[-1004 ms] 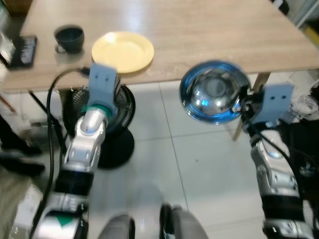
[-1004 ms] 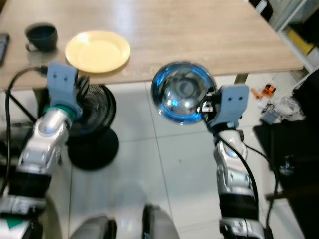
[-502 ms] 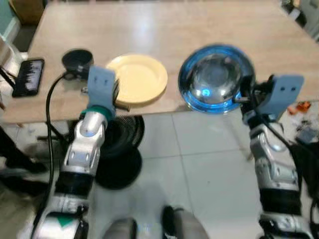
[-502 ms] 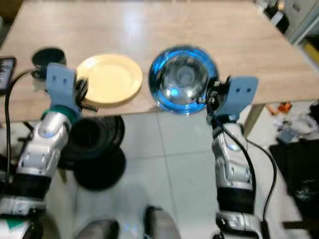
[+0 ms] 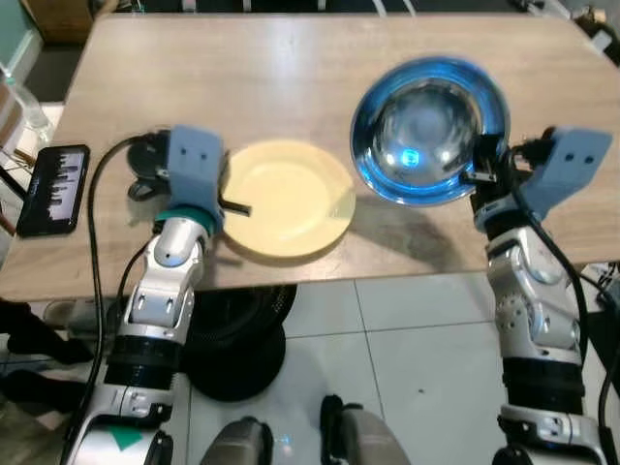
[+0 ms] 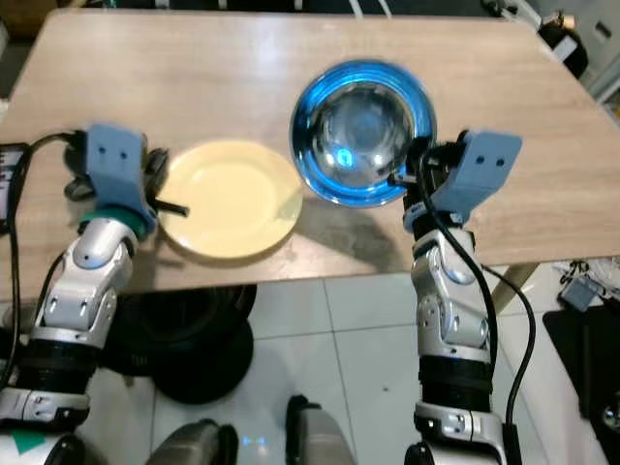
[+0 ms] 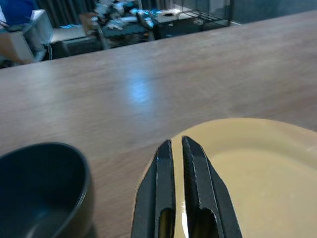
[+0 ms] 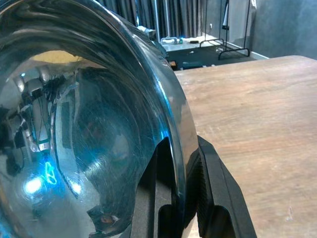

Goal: Setting the table

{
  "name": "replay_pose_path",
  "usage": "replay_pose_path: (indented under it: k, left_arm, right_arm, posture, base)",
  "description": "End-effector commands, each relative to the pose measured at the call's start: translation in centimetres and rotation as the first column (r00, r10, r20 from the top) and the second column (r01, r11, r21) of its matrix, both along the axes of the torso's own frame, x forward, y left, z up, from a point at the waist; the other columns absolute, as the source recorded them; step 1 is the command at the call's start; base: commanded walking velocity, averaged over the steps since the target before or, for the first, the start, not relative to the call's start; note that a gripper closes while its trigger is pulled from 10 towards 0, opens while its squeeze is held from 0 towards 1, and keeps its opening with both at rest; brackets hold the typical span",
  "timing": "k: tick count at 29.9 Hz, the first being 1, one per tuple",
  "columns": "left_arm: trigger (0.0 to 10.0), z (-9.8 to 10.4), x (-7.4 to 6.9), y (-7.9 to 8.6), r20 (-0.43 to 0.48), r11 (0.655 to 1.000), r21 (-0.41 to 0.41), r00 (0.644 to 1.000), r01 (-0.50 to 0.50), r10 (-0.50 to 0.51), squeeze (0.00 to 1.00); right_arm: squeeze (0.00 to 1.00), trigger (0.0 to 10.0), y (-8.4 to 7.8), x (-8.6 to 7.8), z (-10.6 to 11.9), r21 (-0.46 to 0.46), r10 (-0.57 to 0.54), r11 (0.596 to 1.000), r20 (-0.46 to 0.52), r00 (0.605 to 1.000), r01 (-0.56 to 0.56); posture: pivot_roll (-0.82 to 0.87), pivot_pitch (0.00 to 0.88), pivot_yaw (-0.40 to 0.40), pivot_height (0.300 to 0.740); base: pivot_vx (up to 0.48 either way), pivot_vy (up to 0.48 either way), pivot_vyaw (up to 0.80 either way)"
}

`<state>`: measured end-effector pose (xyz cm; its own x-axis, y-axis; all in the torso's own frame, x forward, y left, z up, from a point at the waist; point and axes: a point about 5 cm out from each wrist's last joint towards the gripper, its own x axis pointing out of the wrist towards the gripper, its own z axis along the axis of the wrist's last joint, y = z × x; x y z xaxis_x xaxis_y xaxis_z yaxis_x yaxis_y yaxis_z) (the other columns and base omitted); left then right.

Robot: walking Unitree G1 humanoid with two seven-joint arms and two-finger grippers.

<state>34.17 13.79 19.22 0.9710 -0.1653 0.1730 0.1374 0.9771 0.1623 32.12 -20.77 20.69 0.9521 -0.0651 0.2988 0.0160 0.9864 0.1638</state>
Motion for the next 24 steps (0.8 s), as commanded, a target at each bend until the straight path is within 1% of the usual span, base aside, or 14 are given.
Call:
replay_pose_path:
  k: [1,20,21,22,23,24]
  left_arm:
    - [10.0,-0.6,-0.2,0.2,-0.017,1.0,-0.001,1.0,-0.003,0.003,0.0]
    - [10.0,-0.5,-0.3,0.2,-0.018,1.0,-0.003,1.0,-0.004,0.004,0.0]
    - [10.0,-0.6,-0.3,0.2,-0.021,1.0,-0.004,1.0,-0.004,0.004,0.0]
    - [10.0,-0.6,-0.3,0.2,-0.021,1.0,-0.004,1.0,-0.004,0.004,0.0]
    - [10.0,-0.6,-0.4,0.3,-0.028,1.0,-0.003,1.0,-0.001,0.001,0.0]
    - [10.0,-0.6,-0.4,0.3,-0.029,1.0,-0.002,1.0,-0.001,0.0,0.0]
  right_arm:
    - [0.0,10.0,0.2,-0.3,0.3,0.015,0.01,1.0,0.019,1.0,-0.01]
    - [0.0,10.0,0.5,-0.3,0.2,0.007,0.029,1.0,0.0,1.0,-0.029]
    - [0.0,10.0,0.9,0.0,0.1,0.009,0.041,0.999,-0.02,0.999,-0.041]
    - [0.0,10.0,0.9,0.0,0.1,0.009,0.041,0.999,-0.02,0.999,-0.041]
    - [0.0,10.0,1.7,1.0,-0.2,0.0,0.045,0.999,-0.077,0.996,-0.045]
    - [0.0,10.0,1.9,1.2,-0.2,-0.003,0.045,0.999,-0.091,0.995,-0.045]
  posture:
    - [0.04,0.07,0.001,0.74]
    - [0.04,0.079,0.0,0.74]
    - [0.05,0.081,0.0,0.74]
    - [0.05,0.081,0.0,0.74]
    - [0.05,0.086,0.0,0.74]
    - [0.05,0.086,0.0,0.74]
  base:
    - [0.0,0.0,0.0]
    - [0.0,0.0,0.0]
    - [0.0,0.0,0.0]
    - [0.0,0.0,0.0]
    - [0.0,0.0,0.0]
    - [0.0,0.0,0.0]
